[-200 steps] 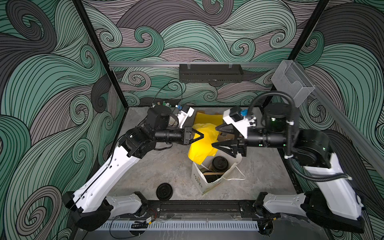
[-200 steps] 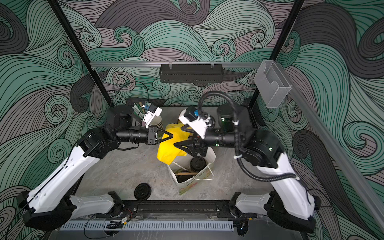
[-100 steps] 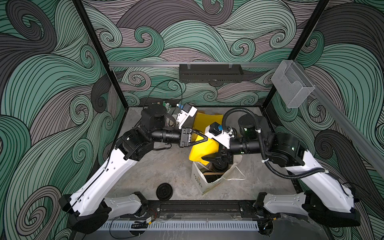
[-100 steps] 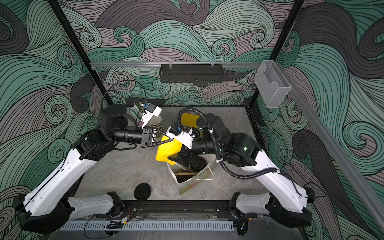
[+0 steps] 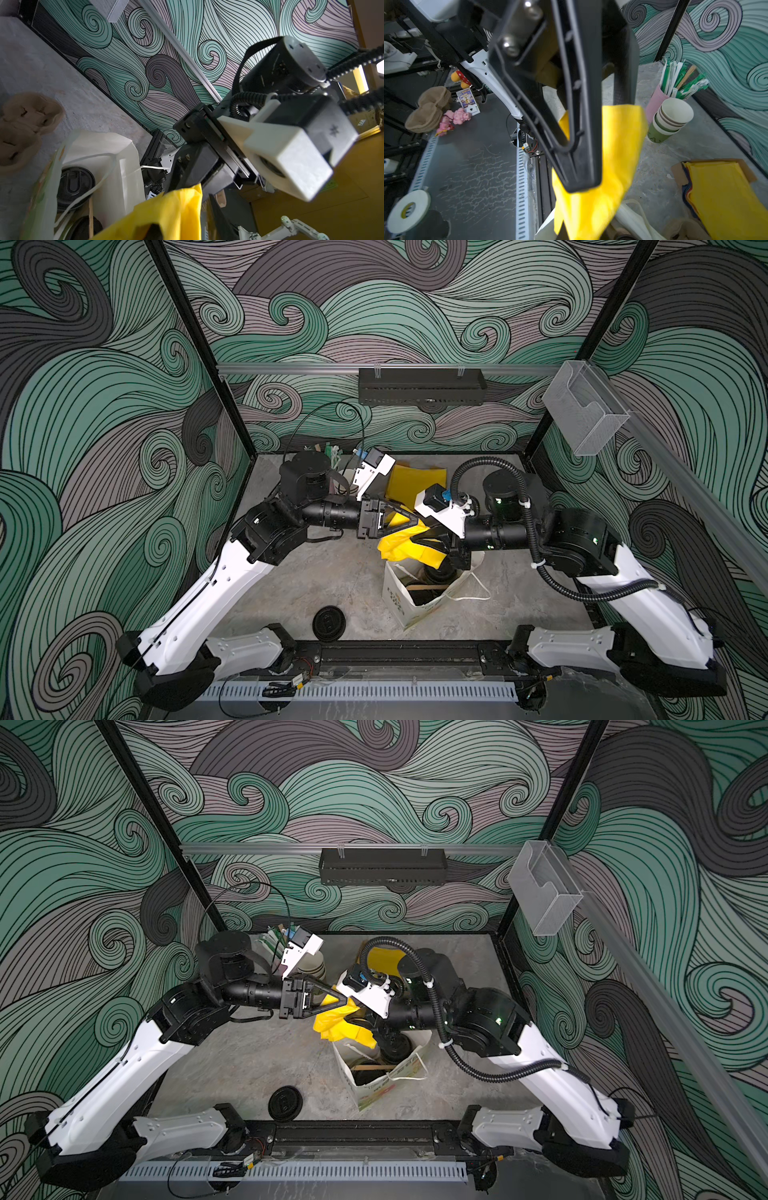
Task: Pack a coffee takeout order
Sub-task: Fold the napkin, then place the napkin in the takeout bag.
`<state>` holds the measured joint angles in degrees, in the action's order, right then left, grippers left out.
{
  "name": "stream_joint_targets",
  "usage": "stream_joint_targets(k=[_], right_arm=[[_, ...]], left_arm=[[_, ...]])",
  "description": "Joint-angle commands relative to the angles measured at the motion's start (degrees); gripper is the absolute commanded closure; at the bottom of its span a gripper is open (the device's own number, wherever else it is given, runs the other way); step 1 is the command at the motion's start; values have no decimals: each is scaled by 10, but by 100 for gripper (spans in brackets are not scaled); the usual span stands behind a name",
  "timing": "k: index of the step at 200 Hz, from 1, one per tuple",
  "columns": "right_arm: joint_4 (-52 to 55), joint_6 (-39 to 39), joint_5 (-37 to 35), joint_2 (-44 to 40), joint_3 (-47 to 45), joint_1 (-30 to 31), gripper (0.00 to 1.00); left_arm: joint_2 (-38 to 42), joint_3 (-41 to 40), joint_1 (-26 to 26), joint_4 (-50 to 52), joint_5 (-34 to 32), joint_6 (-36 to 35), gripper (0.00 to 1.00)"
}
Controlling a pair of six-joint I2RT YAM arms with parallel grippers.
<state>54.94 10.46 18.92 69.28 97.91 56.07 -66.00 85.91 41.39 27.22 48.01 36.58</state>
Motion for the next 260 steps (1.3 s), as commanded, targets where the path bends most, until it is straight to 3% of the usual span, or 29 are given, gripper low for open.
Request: stream_joint_targets(k=[1, 14, 26, 48, 78, 100, 155, 193, 238, 260], right_arm=[[49, 4, 7, -16, 13, 4, 100], [85, 16, -14, -29, 18, 4, 100], [129, 38, -41, -38, 21, 4, 100], [213, 89, -83, -30, 25, 6, 100], [291, 108, -99, 19, 38, 26, 100], [271, 118, -125, 39, 31, 48, 100], [268, 170, -148, 92, 59, 56, 100], [257, 205, -151, 98, 2, 55, 100], [244, 191, -122, 126, -43, 53, 100], [226, 167, -130, 117, -52, 53, 68]], left_arm=[[26, -1, 3, -43, -28, -38, 49], [45, -1, 3, -20, -106, -94, 41], [73, -14, 2, -15, -266, -113, 34], [131, -69, 2, -35, -502, -112, 31], [171, -97, 2, 14, -663, -103, 32], [187, -106, 2, 45, -707, -84, 32], [221, -141, 2, 66, -747, -42, 35], [223, -148, 3, 100, -784, -20, 38], [216, -161, 2, 105, -771, 6, 38], [217, -169, 2, 102, -773, 12, 38]])
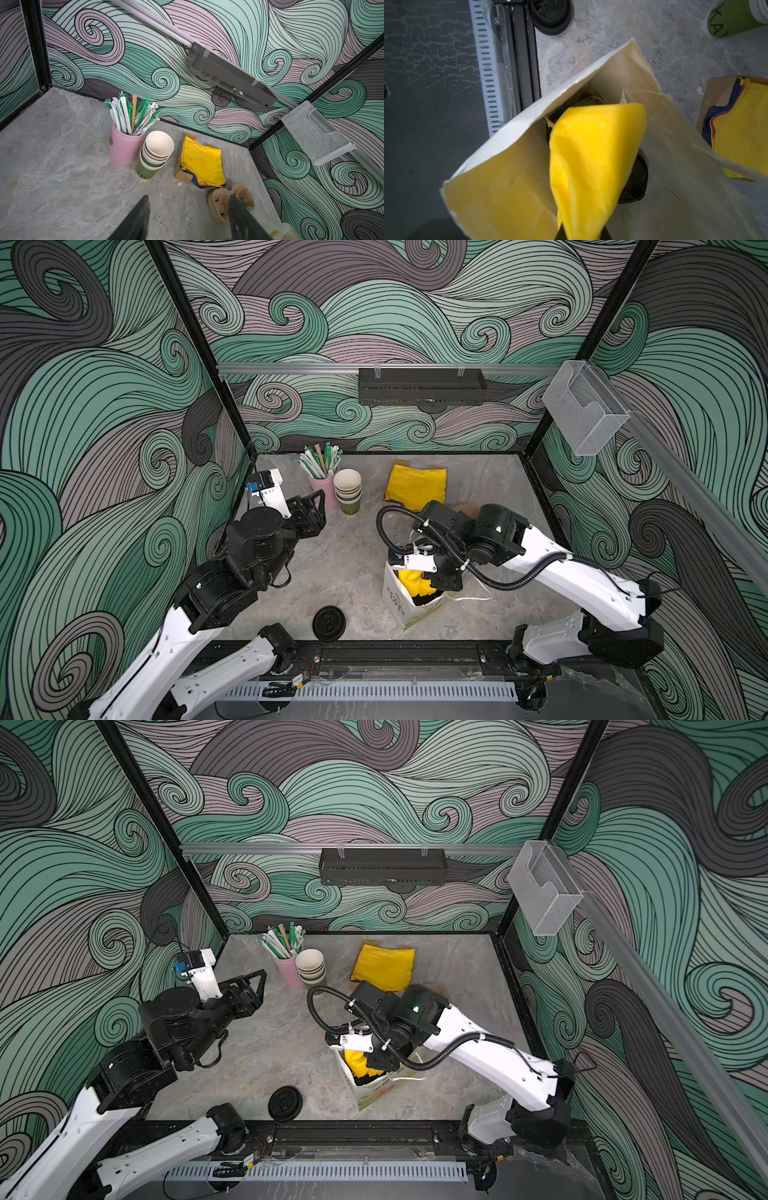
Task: Pack a coffee takeout order
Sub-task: Place the napkin in the takeout bag, then reset both arms
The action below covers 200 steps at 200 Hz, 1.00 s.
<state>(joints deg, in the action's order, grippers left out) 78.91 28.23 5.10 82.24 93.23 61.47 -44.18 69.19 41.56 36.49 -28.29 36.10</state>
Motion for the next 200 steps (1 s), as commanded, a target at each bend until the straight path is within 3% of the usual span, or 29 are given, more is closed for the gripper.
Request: stream_joint_targets(k=[1, 23, 74, 87, 115, 146, 181, 200], right_arm=[[-16, -11, 9, -13, -5, -1, 67], [-34, -34, 2, -27, 11, -2, 48], [-32, -105, -25, -93, 103, -2, 31], [-41, -150, -112, -122, 111, -2, 27], [-48, -345, -458, -193, 73, -28, 19], [-50, -538, -559, -311, -67, -182, 16], [-206, -502, -437, -345, -289, -428, 13], [-333, -488, -390, -338, -390, -522, 8]], left_arm=[[-2, -3, 0, 8, -9, 18, 38], [-7, -5, 0, 4, -8, 22, 38], [-23, -1, 0, 14, -23, 27, 38], [-23, -3, 0, 20, -40, 29, 38], [-17, -26, -1, 27, -107, 30, 38], [-7, -79, -28, 49, -208, 32, 37], [-5, -175, -153, 0, -168, 2, 37], [-37, -219, -209, -52, -167, -48, 36]])
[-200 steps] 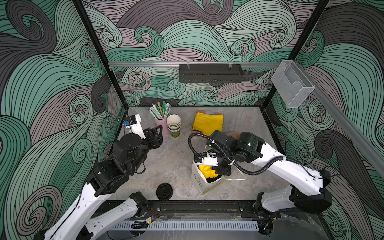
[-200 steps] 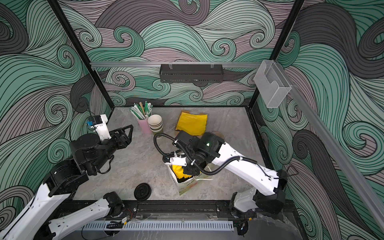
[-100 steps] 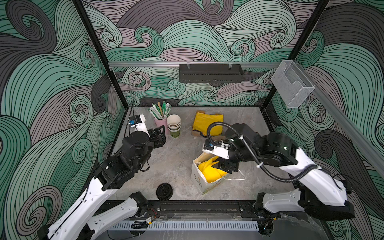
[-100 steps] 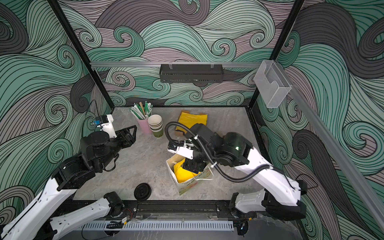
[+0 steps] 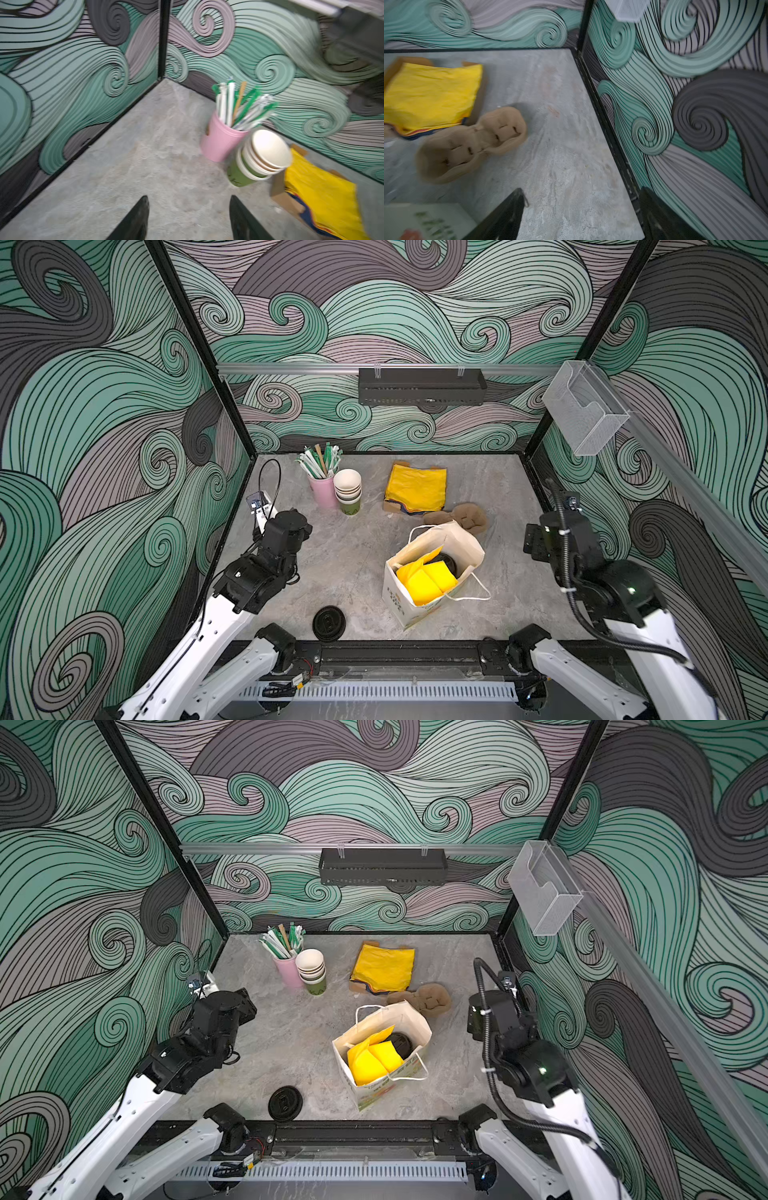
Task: Pack a coffee takeout order
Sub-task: Reset both arms
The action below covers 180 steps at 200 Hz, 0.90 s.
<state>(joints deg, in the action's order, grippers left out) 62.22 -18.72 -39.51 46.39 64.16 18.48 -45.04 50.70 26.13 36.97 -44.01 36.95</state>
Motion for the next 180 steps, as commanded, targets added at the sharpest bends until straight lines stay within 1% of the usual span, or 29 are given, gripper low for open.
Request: stream_joint_targets(k=[1, 13, 27, 43, 58, 68, 72, 75, 93, 103, 110, 120, 129, 135, 146, 150, 157, 160, 172, 175, 180], right_arm=[[-176, -15, 59, 20, -105, -96, 8], [-303, 28, 107, 16, -188, -127, 7], [-460, 89, 158, 18, -284, -144, 7], [-590, 124, 218, 41, -355, -155, 5], [-672, 140, 251, 81, -387, -158, 3], [-732, 144, 263, 119, -404, -160, 3], [-757, 145, 270, 128, -411, -161, 3], [-777, 147, 275, 142, -418, -162, 3], [-924, 151, 291, 199, -456, -162, 2], [-1016, 157, 289, 239, -472, -163, 2], [-1036, 166, 294, 259, -467, -164, 1], [-1080, 182, 317, 298, -458, -171, 1], [-1113, 178, 346, 345, -448, -183, 1], [-1125, 175, 363, 378, -442, -193, 1], [-1212, 172, 364, 438, -445, -196, 1], [-1202, 174, 365, 437, -442, -195, 1], [-1117, 173, 363, 405, -425, -194, 1], [-1098, 172, 360, 400, -421, -194, 1], [-1183, 176, 352, 434, -434, -190, 1], [-1180, 177, 351, 432, -434, -190, 1], [-1145, 177, 348, 417, -429, -188, 1]], left_arm=[[-31, -36, -56, -62, -10, -60, 36], [-53, -70, -73, -121, -15, -102, 33], [-77, -112, -82, -193, -35, -138, 31], [-104, -158, -92, -277, -41, -183, 27], [-131, -192, -99, -329, -46, -204, 17], [-146, -201, -102, -336, -56, -206, 10], [-153, -202, -102, -333, -59, -206, 4], [-157, -202, -103, -330, -60, -203, 2], [-177, -223, -111, -368, -66, -218, 1], [-180, -244, -116, -418, -57, -234, 1], [-180, -262, -119, -458, -44, -243, 1], [-180, -287, -130, -517, -3, -254, 1], [-184, -305, -144, -565, 37, -266, 1], [-187, -306, -152, -576, 48, -267, 1], [-199, -311, -164, -613, 75, -280, 1], [-204, -312, -166, -626, 84, -288, 1], [-216, -316, -170, -655, 101, -302, 2], [-221, -317, -171, -668, 107, -307, 1], [-243, -315, -177, -704, 130, -323, 1], [-250, -315, -179, -713, 137, -329, 1], [-260, -312, -181, -725, 146, -337, 1]])
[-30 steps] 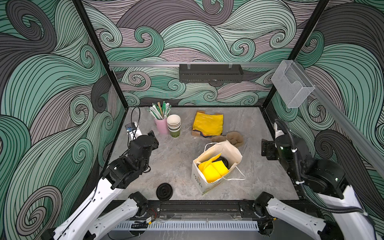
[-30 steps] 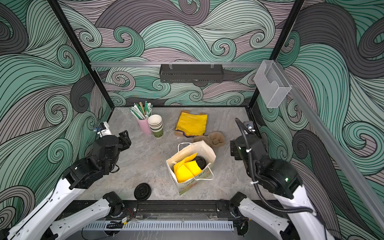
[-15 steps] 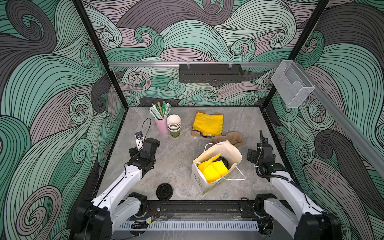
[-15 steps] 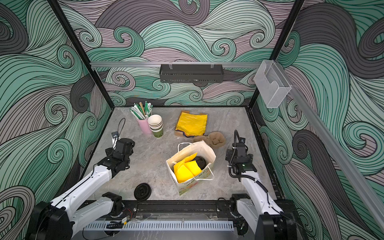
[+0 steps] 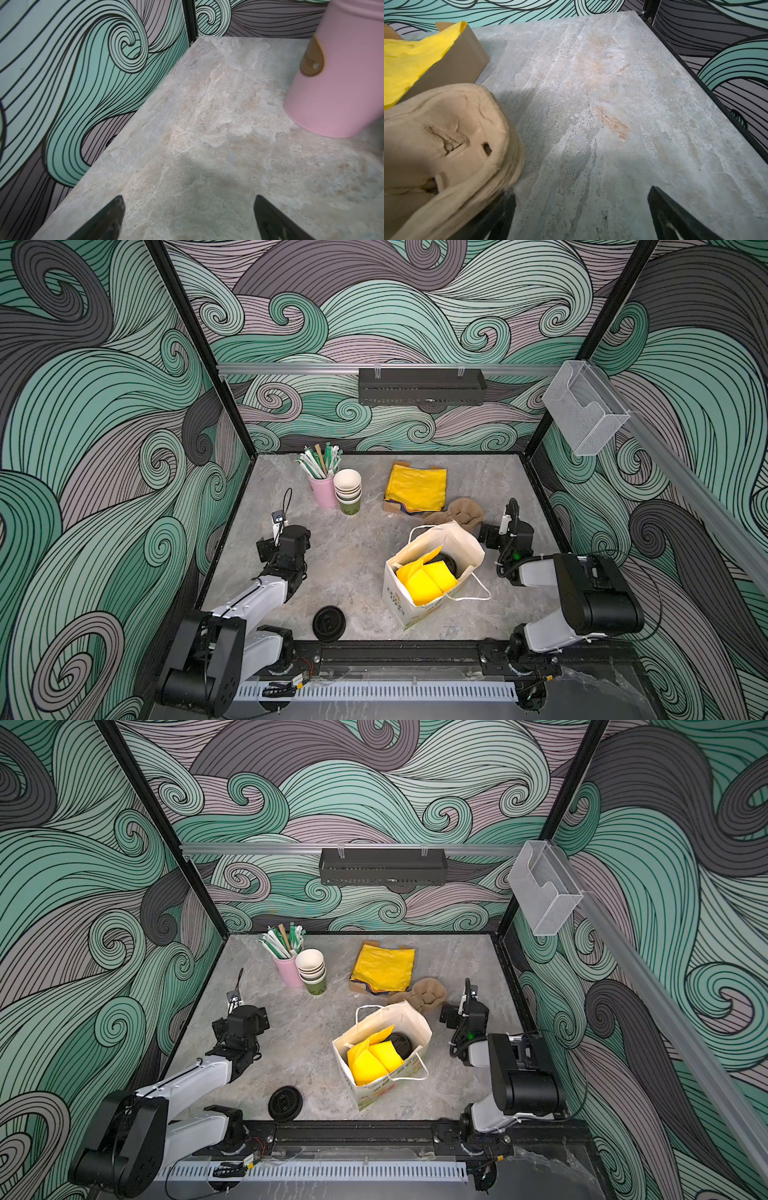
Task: Pack a coffee takeout order
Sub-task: Reset both arms
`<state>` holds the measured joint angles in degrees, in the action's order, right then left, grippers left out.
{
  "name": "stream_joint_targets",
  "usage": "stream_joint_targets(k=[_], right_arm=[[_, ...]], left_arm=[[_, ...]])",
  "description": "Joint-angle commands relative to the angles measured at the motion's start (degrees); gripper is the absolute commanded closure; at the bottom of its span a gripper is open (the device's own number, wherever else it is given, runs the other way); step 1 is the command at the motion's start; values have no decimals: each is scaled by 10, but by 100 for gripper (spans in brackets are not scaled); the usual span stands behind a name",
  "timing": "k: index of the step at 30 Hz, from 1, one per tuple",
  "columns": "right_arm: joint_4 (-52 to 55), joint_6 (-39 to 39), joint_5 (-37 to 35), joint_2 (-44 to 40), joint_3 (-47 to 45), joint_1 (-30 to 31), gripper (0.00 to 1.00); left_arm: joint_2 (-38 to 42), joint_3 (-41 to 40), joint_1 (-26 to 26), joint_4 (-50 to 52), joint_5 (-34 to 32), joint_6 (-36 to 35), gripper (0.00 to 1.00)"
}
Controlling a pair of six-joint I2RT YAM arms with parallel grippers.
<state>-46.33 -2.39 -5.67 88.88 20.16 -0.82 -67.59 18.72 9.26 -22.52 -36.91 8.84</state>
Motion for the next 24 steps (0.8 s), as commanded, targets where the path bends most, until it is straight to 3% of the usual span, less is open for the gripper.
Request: stream_joint_targets(k=[1, 2, 4, 8, 10, 13, 16, 19, 22, 24], right_arm=[[-51, 13, 10, -11, 12, 5, 1], [-19, 13, 6, -21, 18, 6, 1], [-87, 17, -3, 0, 4, 11, 1], [-47, 25, -11, -9, 17, 20, 1], [-24, 33, -33, -12, 25, 33, 1], [-33, 32, -33, -7, 25, 32, 1], [-11, 30, -25, -1, 38, 29, 1], [0, 27, -19, 2, 45, 25, 1], [-15, 30, -19, -7, 33, 26, 1], [-25, 32, -20, -10, 26, 27, 1]], left_arm=[[-37, 8, -13, -132, 77, -58, 1], [-51, 13, -16, -146, 85, -66, 1], [-85, 28, -27, -167, 105, -84, 1], [-174, 31, -45, -250, 140, -100, 1], [-172, 38, -66, -218, 148, -61, 2], [-225, 21, -100, -324, 178, -48, 1], [-194, 78, -107, -163, 194, -23, 1], [-213, 57, -107, -232, 197, -40, 1], [-187, 72, -108, -157, 193, -24, 1], [-203, 62, -107, -205, 195, -42, 1]])
